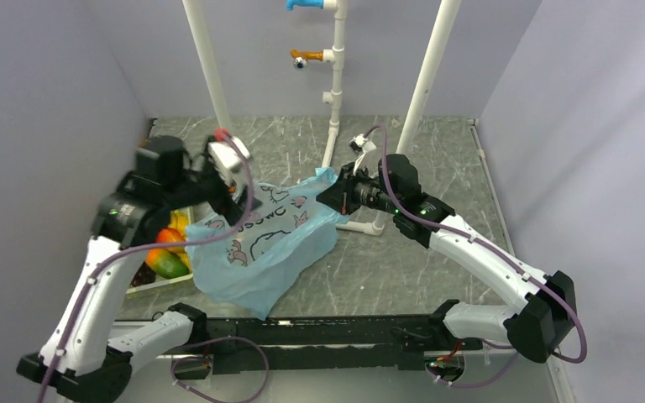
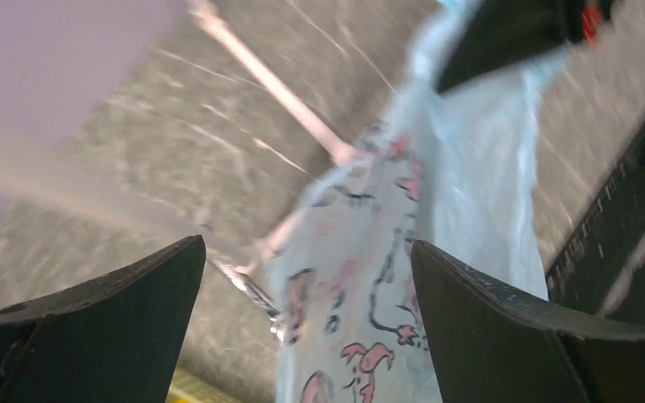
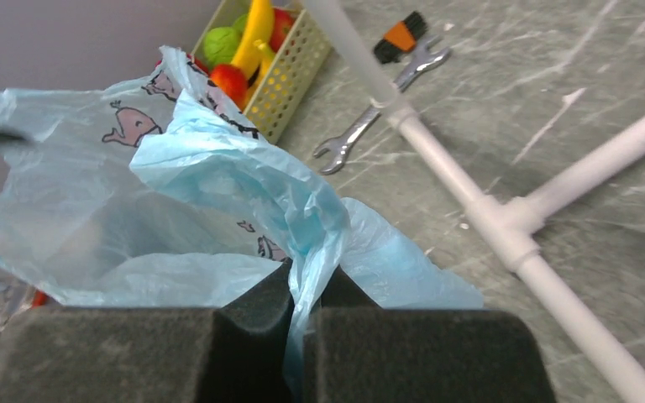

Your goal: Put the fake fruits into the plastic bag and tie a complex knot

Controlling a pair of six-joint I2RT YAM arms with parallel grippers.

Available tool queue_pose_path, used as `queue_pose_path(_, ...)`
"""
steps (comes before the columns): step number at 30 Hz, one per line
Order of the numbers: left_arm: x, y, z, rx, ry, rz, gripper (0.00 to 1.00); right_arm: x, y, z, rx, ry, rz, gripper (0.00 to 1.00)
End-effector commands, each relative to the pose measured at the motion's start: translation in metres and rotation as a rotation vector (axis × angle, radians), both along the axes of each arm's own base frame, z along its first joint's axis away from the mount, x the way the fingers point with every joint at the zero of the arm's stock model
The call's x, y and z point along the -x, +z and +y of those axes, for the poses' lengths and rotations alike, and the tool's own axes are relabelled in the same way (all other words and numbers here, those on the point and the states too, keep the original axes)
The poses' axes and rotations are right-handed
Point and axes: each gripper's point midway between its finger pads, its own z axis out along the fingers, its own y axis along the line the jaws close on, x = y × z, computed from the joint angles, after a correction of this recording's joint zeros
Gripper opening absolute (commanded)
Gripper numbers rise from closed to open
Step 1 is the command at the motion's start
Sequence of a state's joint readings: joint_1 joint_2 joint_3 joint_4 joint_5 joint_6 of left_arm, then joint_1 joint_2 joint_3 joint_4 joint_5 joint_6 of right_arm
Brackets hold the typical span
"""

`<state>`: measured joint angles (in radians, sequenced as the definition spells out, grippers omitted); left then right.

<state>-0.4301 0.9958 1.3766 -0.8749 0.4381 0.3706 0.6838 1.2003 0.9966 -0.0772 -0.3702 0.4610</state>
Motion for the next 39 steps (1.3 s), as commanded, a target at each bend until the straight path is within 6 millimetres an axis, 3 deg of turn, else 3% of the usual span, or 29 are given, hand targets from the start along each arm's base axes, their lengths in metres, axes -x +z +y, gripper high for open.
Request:
queue_pose_path(1, 0.0, 0.084, 0.035, 0.247, 0.13, -0.02, 0.99, -0.012, 0.01, -0.023, 0.044, -0.114, -0.091, 0.0)
queue_pose_path(2, -0.006, 0.087, 0.054, 0.249, 0.209, -0.015, 0.99, -0.012, 0.009, -0.026, 0.052, -0.118, -0.106, 0.0)
queue_pose_path(5, -0.024, 0.072, 0.118, 0.209, 0.479, 0.039, 0.99, -0.008, 0.008, -0.035, 0.064, -0.119, -0.129, 0.0)
queue_pose_path(8, -0.022, 0.039, 0.168, 0.127, 0.635, 0.143, 0.99, -0.004, 0.008, -0.039, 0.073, -0.11, -0.141, 0.0)
queue_pose_path(13, 0.011, -0.037, 0.213, -0.176, 0.594, 0.262, 0.99, 0.001, 0.017, -0.035, 0.065, -0.041, -0.197, 0.0)
queue_pose_path(18, 0.027, -0.095, 0.266, -0.381, 0.7, 0.406, 0.99, 0.005, 0.036, -0.027, 0.026, 0.033, -0.297, 0.0)
queue_pose_path(22, 0.038, -0.116, 0.288, -0.461, 0.752, 0.514, 0.99, 0.009, 0.049, -0.02, 0.004, 0.099, -0.369, 0.0)
queue_pose_path(27, 0.043, -0.128, 0.324, -0.637, 0.804, 0.539, 0.99, 0.013, 0.06, -0.011, -0.03, 0.16, -0.384, 0.0)
queue_pose_path(33, 0.031, -0.16, 0.336, -0.637, 0.806, 0.569, 0.99, 0.008, 0.068, -0.001, -0.052, 0.205, -0.419, 0.0)
queue_pose_path(39, 0.019, -0.195, 0.343, -0.608, 0.811, 0.622, 0.99, 0.0, 0.055, 0.002, -0.014, 0.233, -0.435, 0.0)
